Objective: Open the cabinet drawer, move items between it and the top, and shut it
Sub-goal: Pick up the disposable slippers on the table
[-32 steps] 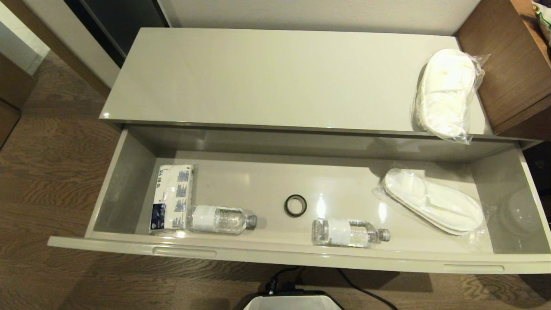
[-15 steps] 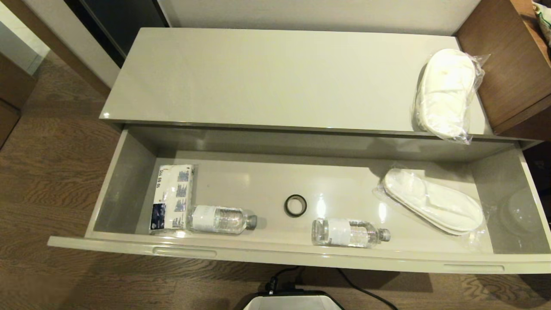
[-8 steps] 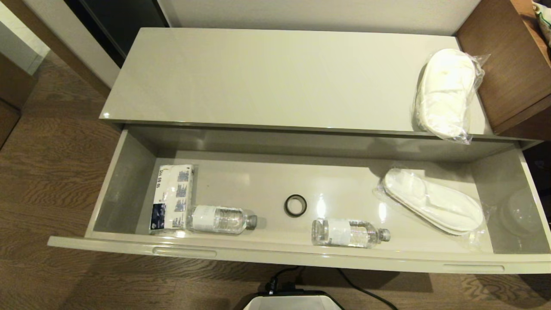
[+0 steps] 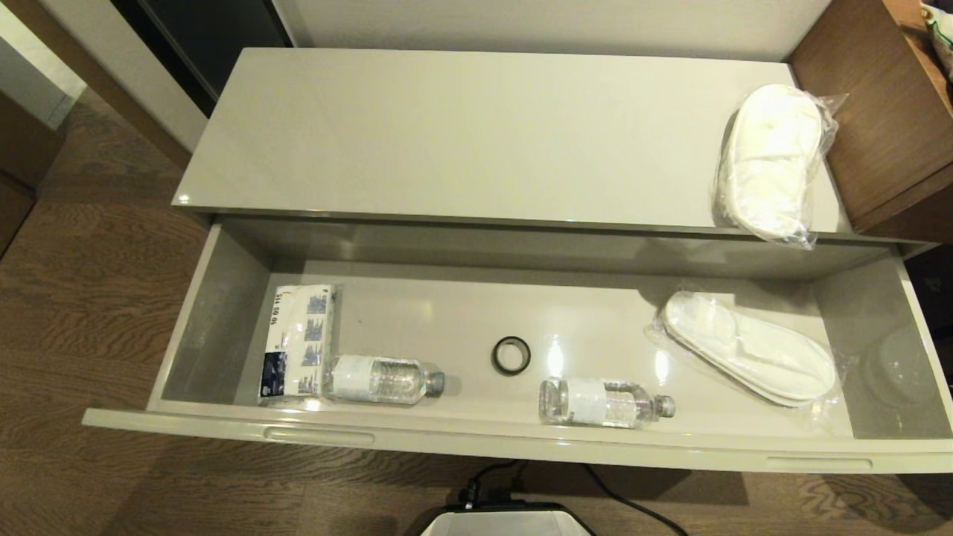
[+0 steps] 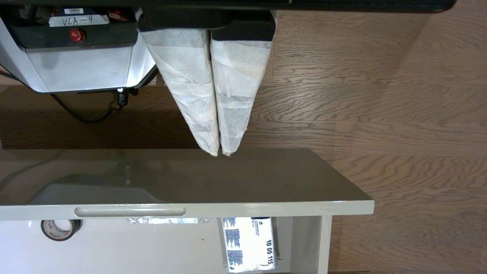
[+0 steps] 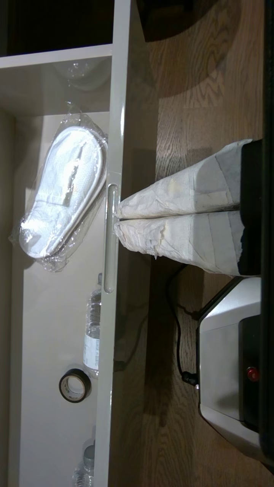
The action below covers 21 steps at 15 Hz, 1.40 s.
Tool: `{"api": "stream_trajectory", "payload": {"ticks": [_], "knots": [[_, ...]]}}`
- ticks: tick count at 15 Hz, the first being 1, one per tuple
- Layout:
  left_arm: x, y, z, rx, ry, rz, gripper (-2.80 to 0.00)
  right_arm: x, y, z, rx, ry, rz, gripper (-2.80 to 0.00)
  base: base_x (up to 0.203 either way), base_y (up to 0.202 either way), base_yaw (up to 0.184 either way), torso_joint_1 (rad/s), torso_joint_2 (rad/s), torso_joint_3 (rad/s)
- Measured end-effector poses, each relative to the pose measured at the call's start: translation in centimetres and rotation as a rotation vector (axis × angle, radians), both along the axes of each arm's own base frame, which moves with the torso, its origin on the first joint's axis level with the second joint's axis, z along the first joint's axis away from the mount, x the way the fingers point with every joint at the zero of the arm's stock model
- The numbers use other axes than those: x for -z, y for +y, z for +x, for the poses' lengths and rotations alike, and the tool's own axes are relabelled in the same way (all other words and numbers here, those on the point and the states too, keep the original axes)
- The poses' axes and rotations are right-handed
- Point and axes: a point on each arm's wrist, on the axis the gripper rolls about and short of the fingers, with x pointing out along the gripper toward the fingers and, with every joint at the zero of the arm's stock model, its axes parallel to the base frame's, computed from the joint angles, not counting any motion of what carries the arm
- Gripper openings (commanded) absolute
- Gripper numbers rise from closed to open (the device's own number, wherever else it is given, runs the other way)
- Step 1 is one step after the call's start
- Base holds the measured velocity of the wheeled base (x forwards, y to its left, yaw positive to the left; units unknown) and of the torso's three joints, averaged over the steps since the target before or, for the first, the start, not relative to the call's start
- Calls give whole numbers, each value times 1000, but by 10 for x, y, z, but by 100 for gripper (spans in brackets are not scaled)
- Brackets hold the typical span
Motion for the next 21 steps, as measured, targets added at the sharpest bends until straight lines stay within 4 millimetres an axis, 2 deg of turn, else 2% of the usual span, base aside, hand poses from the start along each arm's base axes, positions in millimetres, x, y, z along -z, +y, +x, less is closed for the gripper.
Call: {"api": "stream_trajectory", "payload": {"ticks": [21], "knots": [[0,0,0,0,0,0,-280,1,0,0,1,18,-23,-280,0,0,0,0,0,0]]}}
